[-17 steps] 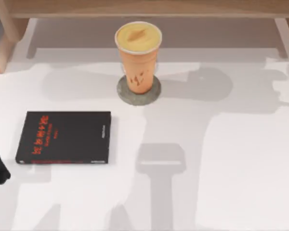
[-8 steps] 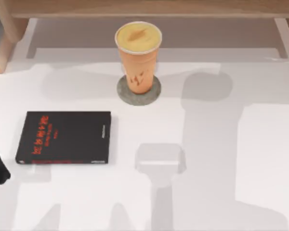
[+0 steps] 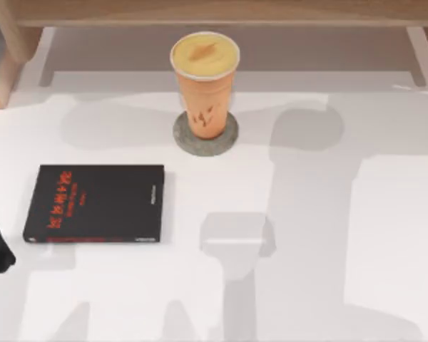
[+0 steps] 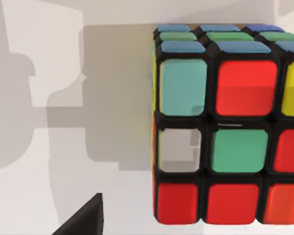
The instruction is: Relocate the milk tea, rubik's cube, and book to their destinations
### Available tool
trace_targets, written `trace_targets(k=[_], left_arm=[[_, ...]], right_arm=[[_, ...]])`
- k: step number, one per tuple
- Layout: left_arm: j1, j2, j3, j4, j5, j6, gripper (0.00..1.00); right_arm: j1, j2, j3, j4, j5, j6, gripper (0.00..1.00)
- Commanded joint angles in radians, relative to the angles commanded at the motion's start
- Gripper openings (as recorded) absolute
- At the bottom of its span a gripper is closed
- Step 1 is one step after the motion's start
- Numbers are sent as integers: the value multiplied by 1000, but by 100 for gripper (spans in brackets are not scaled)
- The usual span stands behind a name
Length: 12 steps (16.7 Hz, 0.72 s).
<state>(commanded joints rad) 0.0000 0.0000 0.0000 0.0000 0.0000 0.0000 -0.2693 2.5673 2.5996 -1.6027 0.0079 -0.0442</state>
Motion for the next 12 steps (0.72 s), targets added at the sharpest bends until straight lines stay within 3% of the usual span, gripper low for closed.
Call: trace_targets(k=[7, 12], left_arm=[[0, 0, 0, 0, 0, 0, 100], [0, 0, 0, 0, 0, 0, 100]], right_arm=[[-19, -122, -298, 171, -6, -18, 100], [-9, -95, -351, 255, -4, -10, 100]])
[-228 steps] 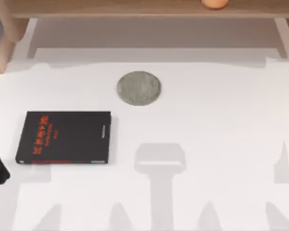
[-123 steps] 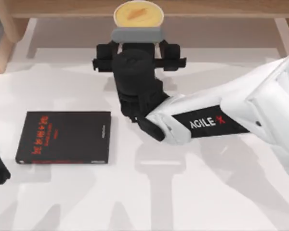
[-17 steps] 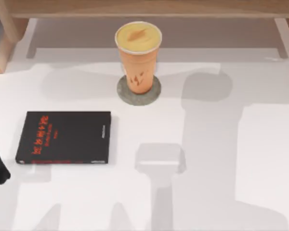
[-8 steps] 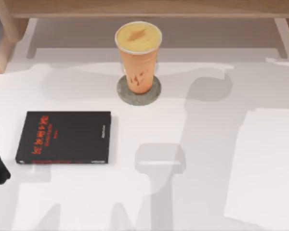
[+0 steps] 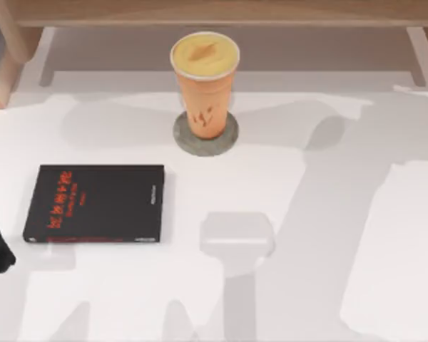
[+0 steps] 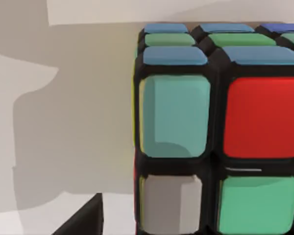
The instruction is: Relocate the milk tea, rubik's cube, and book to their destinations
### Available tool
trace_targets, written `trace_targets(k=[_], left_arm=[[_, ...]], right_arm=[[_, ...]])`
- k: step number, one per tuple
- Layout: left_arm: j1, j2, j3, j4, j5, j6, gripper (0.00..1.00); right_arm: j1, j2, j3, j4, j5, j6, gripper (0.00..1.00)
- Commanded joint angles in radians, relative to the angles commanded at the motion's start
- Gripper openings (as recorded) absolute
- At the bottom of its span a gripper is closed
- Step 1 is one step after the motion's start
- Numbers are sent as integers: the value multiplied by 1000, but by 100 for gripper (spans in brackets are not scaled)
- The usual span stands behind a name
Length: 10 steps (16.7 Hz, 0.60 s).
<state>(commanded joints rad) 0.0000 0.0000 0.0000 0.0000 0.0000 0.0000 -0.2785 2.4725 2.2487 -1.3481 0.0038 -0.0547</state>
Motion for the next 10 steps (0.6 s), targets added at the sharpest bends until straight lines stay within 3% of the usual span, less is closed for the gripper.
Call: trace_targets(k=[9, 10], left_arm=[[0, 0, 0, 0, 0, 0, 100], [0, 0, 0, 0, 0, 0, 100]], right_arm=[[8, 46, 25, 22, 3, 8, 100], [8, 46, 25, 22, 3, 8, 92]])
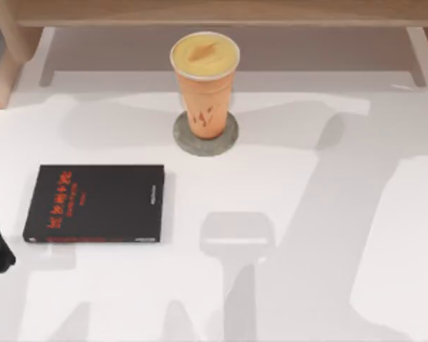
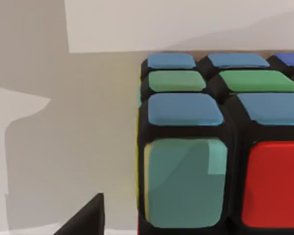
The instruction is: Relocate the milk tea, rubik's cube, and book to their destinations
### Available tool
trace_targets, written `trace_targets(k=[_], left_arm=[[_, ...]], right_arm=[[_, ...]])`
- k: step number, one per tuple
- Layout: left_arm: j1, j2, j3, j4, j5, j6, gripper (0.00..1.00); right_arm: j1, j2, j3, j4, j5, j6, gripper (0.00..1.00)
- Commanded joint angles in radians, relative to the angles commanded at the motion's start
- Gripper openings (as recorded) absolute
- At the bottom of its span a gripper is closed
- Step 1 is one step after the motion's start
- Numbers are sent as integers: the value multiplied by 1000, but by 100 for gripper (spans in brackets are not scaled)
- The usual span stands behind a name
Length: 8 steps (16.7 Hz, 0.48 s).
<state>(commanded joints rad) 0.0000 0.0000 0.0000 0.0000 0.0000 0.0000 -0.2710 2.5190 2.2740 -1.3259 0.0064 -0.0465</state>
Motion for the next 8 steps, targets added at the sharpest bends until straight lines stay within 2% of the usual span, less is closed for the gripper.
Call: trace_targets(k=[8], left_arm=[[0, 0, 0, 0, 0, 0, 100]], right_arm=[[0, 0, 0, 0, 0, 0, 32]])
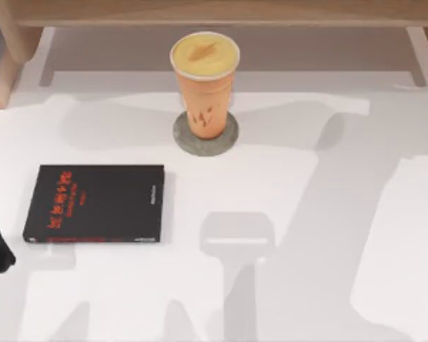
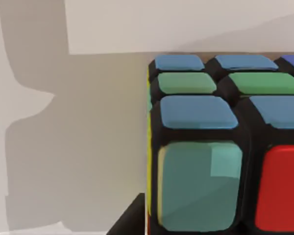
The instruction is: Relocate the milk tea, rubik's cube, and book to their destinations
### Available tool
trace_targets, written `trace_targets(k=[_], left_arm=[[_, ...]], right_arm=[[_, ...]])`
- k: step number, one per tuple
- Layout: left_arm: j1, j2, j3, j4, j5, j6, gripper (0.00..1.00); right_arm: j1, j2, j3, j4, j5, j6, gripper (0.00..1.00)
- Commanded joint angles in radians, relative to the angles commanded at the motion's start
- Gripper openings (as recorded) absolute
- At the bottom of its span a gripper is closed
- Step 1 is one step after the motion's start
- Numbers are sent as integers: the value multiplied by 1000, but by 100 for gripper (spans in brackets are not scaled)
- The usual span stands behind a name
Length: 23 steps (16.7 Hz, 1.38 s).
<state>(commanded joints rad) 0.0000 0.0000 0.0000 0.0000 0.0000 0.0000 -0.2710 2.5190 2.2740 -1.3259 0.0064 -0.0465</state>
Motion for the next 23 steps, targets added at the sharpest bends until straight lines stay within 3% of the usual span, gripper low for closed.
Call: trace_targets(k=[4, 5, 15, 23], left_arm=[[0, 0, 0, 0, 0, 0, 100], [0, 0, 0, 0, 0, 0, 100], [0, 0, 0, 0, 0, 0, 100], [0, 0, 0, 0, 0, 0, 100]], right_arm=[[0, 0, 0, 0, 0, 0, 2], [0, 0, 0, 0, 0, 0, 0], [-12, -9, -8, -14, -5, 6, 0], [-62, -14, 59, -234, -9, 5, 0]])
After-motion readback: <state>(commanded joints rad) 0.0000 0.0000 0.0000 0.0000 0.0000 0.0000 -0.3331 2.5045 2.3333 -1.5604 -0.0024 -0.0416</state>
